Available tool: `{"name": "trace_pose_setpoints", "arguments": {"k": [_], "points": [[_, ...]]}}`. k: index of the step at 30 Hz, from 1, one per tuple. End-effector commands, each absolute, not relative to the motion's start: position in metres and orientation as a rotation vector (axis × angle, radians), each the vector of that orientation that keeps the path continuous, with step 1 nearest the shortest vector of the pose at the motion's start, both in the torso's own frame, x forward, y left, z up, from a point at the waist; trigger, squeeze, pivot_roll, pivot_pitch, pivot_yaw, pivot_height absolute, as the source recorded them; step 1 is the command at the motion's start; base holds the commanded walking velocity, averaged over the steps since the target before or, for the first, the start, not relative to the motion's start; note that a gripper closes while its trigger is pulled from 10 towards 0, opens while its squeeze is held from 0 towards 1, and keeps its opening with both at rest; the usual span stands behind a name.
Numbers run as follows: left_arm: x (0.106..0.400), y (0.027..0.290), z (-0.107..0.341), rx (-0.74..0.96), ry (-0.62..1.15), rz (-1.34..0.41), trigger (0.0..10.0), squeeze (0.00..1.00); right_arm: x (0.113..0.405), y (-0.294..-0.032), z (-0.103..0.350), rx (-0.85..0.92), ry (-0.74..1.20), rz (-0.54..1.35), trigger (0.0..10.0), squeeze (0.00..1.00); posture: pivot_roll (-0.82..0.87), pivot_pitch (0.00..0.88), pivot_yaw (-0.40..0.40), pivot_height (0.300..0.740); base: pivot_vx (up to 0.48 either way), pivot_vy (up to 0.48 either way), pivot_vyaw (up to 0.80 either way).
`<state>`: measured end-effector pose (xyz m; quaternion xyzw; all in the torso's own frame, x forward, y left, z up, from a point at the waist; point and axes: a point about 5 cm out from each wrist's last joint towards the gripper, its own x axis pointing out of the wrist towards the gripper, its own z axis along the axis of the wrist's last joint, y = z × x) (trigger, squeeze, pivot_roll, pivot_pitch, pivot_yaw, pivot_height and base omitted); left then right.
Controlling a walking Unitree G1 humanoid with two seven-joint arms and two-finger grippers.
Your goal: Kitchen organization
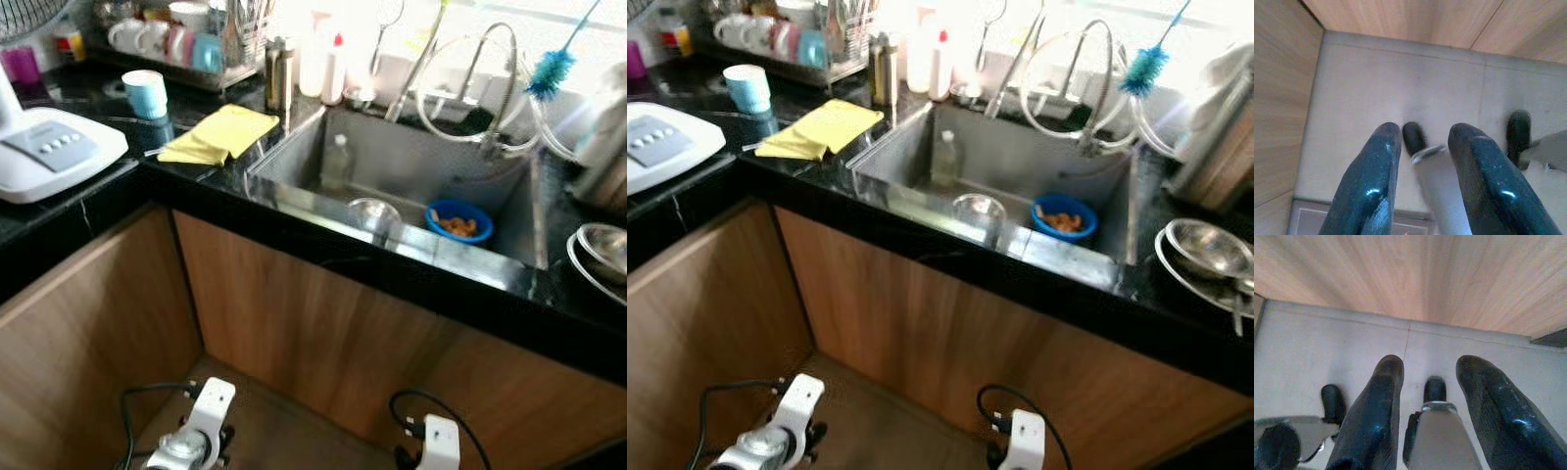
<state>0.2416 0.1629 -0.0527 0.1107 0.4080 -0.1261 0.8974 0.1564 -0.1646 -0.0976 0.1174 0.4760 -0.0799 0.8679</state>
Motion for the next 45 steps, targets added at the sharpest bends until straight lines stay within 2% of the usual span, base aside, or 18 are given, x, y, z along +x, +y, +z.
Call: {"name": "trace_pose_setpoints", "arguments": {"k": [1,5,13,27,36,45], "points": [[0.2228,0.1751,-0.0640,0.214,0.906,-0.225,10.0,0.00,0.1738,-0.1626,-0.0903,0.235,0.949,-0.142,10.0,0.00,0.25,0.044,-0.120,0.732,0.000,0.000,0.00],[0.2227,0.1753,-0.0641,0.209,0.907,-0.221,10.0,0.00,0.1733,-0.1616,-0.0908,0.231,0.960,-0.142,10.0,0.00,0.25,0.041,-0.117,0.732,0.000,0.000,0.00],[0.2240,0.1764,-0.0632,0.206,0.902,-0.217,10.0,0.00,0.1737,-0.1616,-0.0907,0.239,0.961,-0.157,10.0,0.00,0.25,0.049,-0.109,0.732,0.000,0.000,-0.59],[0.2250,0.1777,-0.0623,0.193,0.897,-0.216,10.0,0.00,0.1746,-0.1640,-0.0900,0.245,0.949,-0.189,10.0,0.00,0.25,0.055,-0.100,0.732,0.000,0.000,0.00],[0.2254,0.1776,-0.0618,0.183,0.889,-0.220,10.0,0.00,0.1720,-0.1646,-0.0913,0.244,0.962,-0.202,10.0,0.00,0.25,0.059,-0.098,0.732,0.000,0.000,-0.57],[0.2253,0.1784,-0.0619,0.195,0.895,-0.227,10.0,0.00,0.1731,-0.1677,-0.0904,0.246,0.947,-0.225,10.0,0.00,0.25,0.061,-0.097,0.732,0.065,0.000,0.00]]}}
